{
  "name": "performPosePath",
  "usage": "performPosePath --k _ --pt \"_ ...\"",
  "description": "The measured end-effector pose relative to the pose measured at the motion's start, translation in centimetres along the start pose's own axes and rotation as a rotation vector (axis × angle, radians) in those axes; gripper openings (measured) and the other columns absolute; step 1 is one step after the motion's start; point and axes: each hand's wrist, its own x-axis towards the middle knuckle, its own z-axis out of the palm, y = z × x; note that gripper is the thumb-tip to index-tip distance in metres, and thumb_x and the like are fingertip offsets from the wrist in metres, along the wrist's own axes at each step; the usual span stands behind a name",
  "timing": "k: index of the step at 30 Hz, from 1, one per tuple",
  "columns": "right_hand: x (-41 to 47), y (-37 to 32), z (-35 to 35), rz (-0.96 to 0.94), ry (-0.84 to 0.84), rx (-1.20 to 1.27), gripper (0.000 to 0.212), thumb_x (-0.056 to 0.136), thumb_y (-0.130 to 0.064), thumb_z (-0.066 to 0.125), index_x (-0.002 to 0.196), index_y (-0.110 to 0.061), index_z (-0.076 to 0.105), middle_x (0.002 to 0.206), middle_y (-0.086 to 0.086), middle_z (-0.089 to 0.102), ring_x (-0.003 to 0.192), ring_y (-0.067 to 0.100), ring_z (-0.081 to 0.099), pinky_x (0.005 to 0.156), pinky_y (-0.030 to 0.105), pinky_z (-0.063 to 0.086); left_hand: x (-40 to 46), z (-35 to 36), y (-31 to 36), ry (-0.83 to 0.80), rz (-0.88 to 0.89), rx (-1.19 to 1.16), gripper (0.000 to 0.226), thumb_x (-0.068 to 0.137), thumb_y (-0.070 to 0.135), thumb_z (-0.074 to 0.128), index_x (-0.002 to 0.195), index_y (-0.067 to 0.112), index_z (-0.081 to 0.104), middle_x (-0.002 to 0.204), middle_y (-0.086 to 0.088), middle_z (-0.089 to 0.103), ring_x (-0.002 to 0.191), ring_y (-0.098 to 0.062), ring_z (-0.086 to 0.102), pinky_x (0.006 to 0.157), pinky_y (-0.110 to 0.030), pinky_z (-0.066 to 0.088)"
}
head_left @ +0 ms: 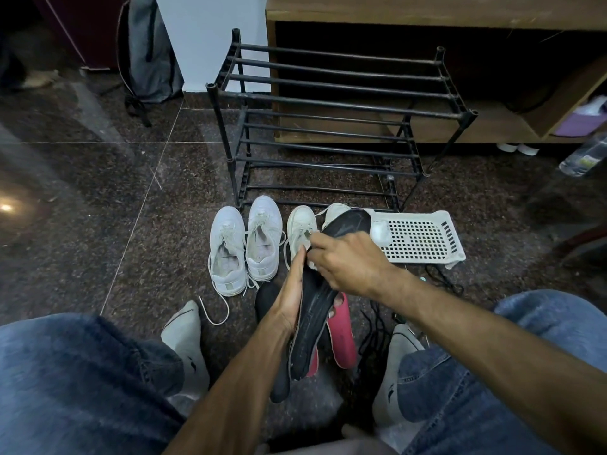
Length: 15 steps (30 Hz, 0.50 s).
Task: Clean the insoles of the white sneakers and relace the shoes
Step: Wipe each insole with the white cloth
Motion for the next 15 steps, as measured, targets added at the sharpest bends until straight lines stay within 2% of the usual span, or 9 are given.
performPosePath --k 3,4,5,7,9,10,12,14,15 --pt "0.7 1.3 0.4 0.165 0.057 0.0 0.007 0.086 -0.019 0.063 0.089 -0.012 0.064 0.097 0.003 0.053 0.058 0.031 0.059 0.048 0.033 0.03 0.5 -0.5 -0.6 0.012 -0.028 -0.051 0.083 0.086 0.078 0.032 0.094 0.003 0.068 0.069 -0.019 0.053 0.052 -0.027 0.052 0.045 -0.028 0.044" --pt "0.8 1.5 0.7 0.215 0.069 -0.004 0.012 0.091 -0.019 0.056 0.096 -0.012 0.064 0.103 0.003 0.052 0.066 0.033 0.061 0.051 0.035 0.033 0.7 -0.7 -0.8 0.019 -0.024 -0.04 0.083 0.086 0.078 0.032 0.096 0.003 0.067 0.07 -0.019 0.053 0.053 -0.027 0.053 0.045 -0.028 0.044" --pt "0.7 1.2 0.7 0.206 0.083 0.004 0.014 0.092 -0.019 0.053 0.099 -0.012 0.064 0.105 0.003 0.051 0.068 0.033 0.062 0.052 0.036 0.037 0.2 -0.5 -0.4 0.02 -0.016 -0.016 0.082 0.087 0.077 0.033 0.094 0.004 0.069 0.069 -0.019 0.054 0.053 -0.027 0.053 0.045 -0.028 0.044" --pt "0.4 -0.1 0.6 0.111 0.061 0.037 0.009 0.084 -0.018 0.064 0.091 -0.012 0.067 0.096 0.002 0.052 0.056 0.027 0.06 0.046 0.033 0.043 0.2 -0.4 -0.3 0.05 0.03 0.017 0.073 0.097 0.064 0.03 0.075 0.009 0.074 0.06 -0.014 0.061 0.052 -0.023 0.059 0.046 -0.026 0.048" --pt "-0.2 -1.2 1.0 0.027 0.084 0.086 0.01 0.071 -0.016 0.075 0.076 -0.013 0.067 0.084 0.001 0.054 0.042 0.024 0.054 0.037 0.028 0.038 0.1 -0.4 -0.4 0.083 0.081 0.079 0.072 0.104 0.048 0.025 0.06 0.018 0.072 0.052 0.0 0.064 0.049 -0.01 0.063 0.048 -0.02 0.05" --pt "-0.3 -1.2 1.1 0.033 0.072 0.097 0.009 0.072 -0.015 0.074 0.076 -0.012 0.067 0.084 0.002 0.054 0.042 0.025 0.054 0.037 0.028 0.038 0.4 -0.6 -0.5 0.079 0.056 0.079 0.074 0.103 0.052 0.025 0.059 0.016 0.072 0.051 -0.004 0.063 0.05 -0.014 0.061 0.048 -0.023 0.05" --pt "0.3 -0.4 1.1 0.117 0.075 0.086 0.007 0.085 -0.015 0.063 0.087 -0.011 0.066 0.093 0.003 0.053 0.053 0.029 0.058 0.044 0.033 0.039 0.0 -0.3 -0.1 0.045 -0.009 0.022 0.08 0.092 0.072 0.029 0.076 0.004 0.069 0.06 -0.02 0.057 0.051 -0.027 0.052 0.047 -0.03 0.044" --pt "0.8 1.0 1.3 0.257 0.1 0.065 0.013 0.092 -0.018 0.053 0.094 -0.011 0.064 0.102 0.003 0.052 0.065 0.034 0.061 0.051 0.036 0.036 0.3 -0.5 -0.3 -0.012 -0.022 -0.042 0.083 0.086 0.077 0.033 0.095 0.002 0.066 0.07 -0.02 0.054 0.054 -0.027 0.051 0.046 -0.029 0.043" --pt "1.0 1.4 1.4 0.293 0.127 0.076 0.014 0.092 -0.018 0.051 0.094 -0.011 0.063 0.103 0.003 0.052 0.069 0.036 0.061 0.053 0.037 0.039 0.3 -0.7 -0.4 -0.007 -0.025 -0.062 0.082 0.086 0.077 0.035 0.097 0.003 0.067 0.072 -0.019 0.054 0.055 -0.027 0.052 0.046 -0.029 0.044"
